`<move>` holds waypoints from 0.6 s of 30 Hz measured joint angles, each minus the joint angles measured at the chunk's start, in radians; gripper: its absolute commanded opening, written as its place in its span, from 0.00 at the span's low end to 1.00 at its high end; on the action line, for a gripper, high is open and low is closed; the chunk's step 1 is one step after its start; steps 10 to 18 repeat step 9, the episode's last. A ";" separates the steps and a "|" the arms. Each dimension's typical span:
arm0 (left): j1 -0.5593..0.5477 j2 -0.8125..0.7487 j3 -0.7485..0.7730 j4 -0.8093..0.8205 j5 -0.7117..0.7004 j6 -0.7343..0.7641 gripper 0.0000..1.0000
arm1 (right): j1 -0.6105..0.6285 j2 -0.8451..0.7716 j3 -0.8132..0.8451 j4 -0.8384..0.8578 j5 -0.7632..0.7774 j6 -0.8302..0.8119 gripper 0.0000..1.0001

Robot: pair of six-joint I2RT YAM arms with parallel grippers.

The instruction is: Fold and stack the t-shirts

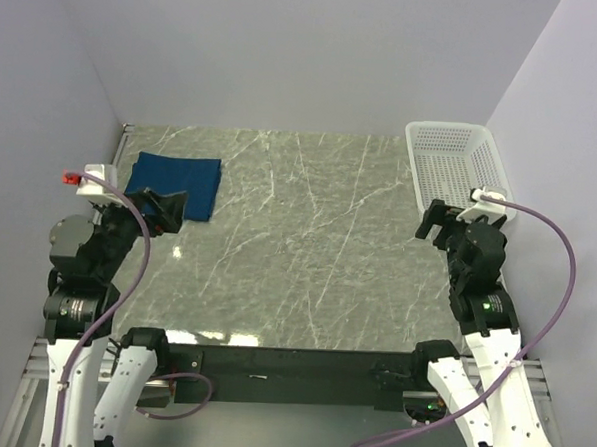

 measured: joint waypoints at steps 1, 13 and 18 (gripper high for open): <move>0.000 -0.012 -0.002 -0.001 -0.005 0.002 0.95 | 0.000 0.003 0.000 -0.008 0.037 0.014 1.00; 0.000 -0.011 -0.085 -0.115 -0.013 0.003 0.96 | -0.002 -0.032 -0.024 -0.020 0.117 0.002 1.00; 0.000 -0.011 -0.085 -0.115 -0.013 0.003 0.96 | -0.002 -0.032 -0.024 -0.020 0.117 0.002 1.00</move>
